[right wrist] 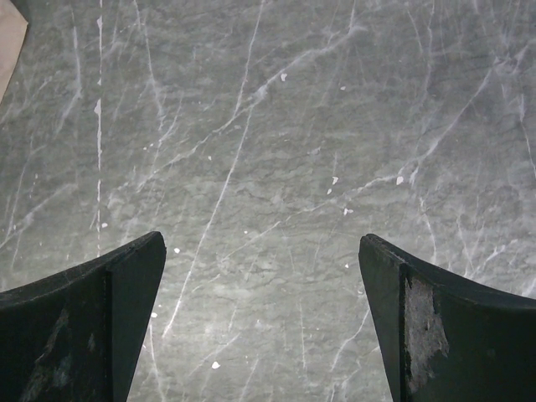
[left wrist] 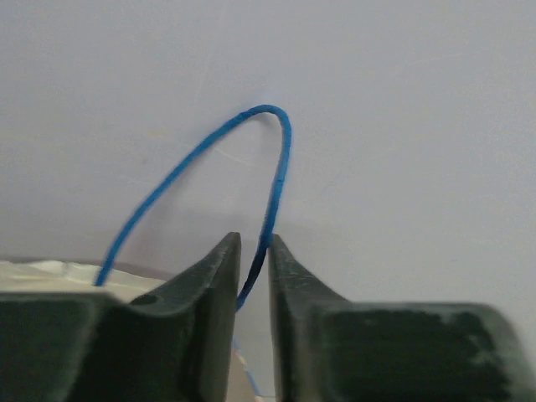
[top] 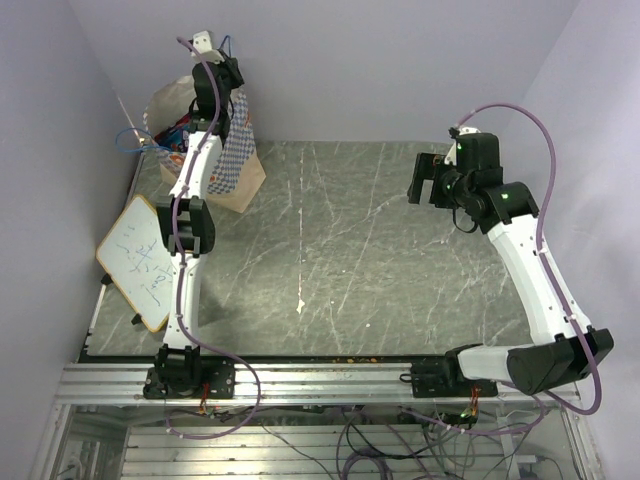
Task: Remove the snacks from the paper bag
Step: Move the paper bag to the center of the board.
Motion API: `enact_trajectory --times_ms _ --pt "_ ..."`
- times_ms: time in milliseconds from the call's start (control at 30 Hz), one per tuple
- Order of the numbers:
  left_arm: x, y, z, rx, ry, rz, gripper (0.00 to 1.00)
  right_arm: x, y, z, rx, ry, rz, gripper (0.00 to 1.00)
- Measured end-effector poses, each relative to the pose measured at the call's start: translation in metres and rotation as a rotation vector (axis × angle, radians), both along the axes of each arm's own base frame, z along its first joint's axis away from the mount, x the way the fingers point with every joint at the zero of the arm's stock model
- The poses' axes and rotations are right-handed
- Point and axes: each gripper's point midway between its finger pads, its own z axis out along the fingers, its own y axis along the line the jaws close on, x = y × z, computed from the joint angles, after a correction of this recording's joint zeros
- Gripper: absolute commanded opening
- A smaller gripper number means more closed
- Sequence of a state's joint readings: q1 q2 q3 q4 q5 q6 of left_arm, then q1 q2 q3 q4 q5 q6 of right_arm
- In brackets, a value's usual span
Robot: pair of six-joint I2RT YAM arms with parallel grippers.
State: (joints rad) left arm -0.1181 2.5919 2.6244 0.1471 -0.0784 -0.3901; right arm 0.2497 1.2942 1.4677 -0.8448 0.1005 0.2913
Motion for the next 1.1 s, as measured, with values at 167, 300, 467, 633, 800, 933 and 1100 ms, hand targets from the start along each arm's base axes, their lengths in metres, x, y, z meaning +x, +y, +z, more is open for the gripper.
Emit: enact_trajectory --times_ms 167,300,467,633,800,933,1100 --pt "0.0 0.001 0.004 0.002 -0.017 0.002 0.08 0.002 0.001 0.0 -0.002 0.0 0.003 1.0" --pt "-0.001 -0.002 0.005 0.004 -0.015 -0.007 0.07 0.002 0.001 0.001 0.001 -0.002 0.005 1.0" --pt "-0.012 -0.014 0.008 0.013 0.024 -0.045 0.07 -0.003 0.002 0.006 0.018 -0.019 0.004 1.0" --pt "-0.038 -0.045 0.008 0.032 0.11 -0.101 0.07 -0.009 0.003 0.01 0.042 -0.035 0.002 1.0" --pt "-0.08 -0.092 0.006 0.052 0.194 -0.185 0.07 -0.013 0.003 0.013 0.068 -0.057 -0.005 1.0" --pt "-0.129 -0.133 0.005 0.049 0.264 -0.278 0.07 -0.021 0.005 0.01 0.098 -0.05 -0.009 1.0" --pt "-0.199 -0.166 -0.002 0.008 0.355 -0.386 0.07 -0.025 0.012 0.01 0.151 -0.038 -0.007 1.0"
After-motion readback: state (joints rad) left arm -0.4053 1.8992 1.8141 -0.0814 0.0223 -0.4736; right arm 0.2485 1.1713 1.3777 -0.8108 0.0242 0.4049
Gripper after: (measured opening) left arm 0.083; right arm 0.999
